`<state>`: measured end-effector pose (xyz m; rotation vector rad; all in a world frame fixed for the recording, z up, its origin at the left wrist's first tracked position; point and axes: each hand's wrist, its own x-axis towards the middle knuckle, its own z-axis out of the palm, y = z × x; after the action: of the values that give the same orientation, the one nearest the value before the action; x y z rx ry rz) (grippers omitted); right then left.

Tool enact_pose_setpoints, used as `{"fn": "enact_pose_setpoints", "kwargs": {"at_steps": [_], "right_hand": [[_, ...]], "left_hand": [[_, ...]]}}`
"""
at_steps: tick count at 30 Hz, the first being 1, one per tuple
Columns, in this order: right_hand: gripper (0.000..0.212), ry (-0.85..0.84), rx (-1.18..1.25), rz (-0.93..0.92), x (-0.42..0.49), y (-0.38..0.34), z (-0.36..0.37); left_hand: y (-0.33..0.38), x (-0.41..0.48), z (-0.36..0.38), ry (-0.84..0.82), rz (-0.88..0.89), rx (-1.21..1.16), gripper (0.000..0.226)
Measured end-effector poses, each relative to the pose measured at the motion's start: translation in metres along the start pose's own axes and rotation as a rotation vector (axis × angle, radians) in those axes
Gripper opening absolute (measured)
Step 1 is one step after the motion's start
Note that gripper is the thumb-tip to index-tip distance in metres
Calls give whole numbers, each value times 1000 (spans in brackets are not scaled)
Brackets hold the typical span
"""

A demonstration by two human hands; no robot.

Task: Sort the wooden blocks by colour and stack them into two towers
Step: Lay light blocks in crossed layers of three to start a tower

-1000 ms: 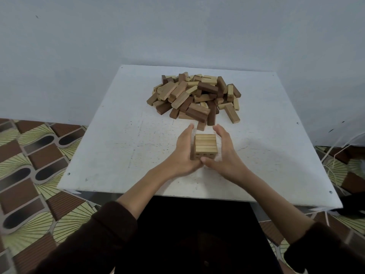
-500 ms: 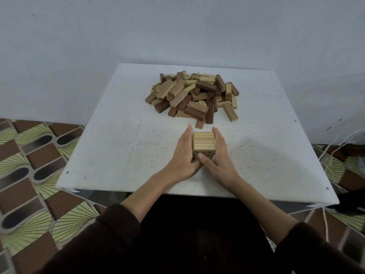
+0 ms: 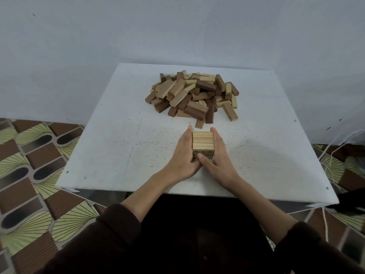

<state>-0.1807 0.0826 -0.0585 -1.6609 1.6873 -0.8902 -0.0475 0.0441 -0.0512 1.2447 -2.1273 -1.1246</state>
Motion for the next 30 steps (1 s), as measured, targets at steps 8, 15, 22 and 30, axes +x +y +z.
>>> {"fn": "enact_pose_setpoints", "kwargs": {"at_steps": [8,15,22,30], "right_hand": [[97,-16,30,3,0,-1,-3],[99,-64,25,-79,9,-2,-38],[95,-117,-103,-159,24,-4,-49],[89,-106,-100,-173,26,-5,-46]], "left_hand": [[-3,1,-1,-23,-27,-70,105],[-5,0,-29,-28,-28,-220,110],[1,9,-40,-25,40,-195,98],[4,13,-37,-27,52,-154,96]]}}
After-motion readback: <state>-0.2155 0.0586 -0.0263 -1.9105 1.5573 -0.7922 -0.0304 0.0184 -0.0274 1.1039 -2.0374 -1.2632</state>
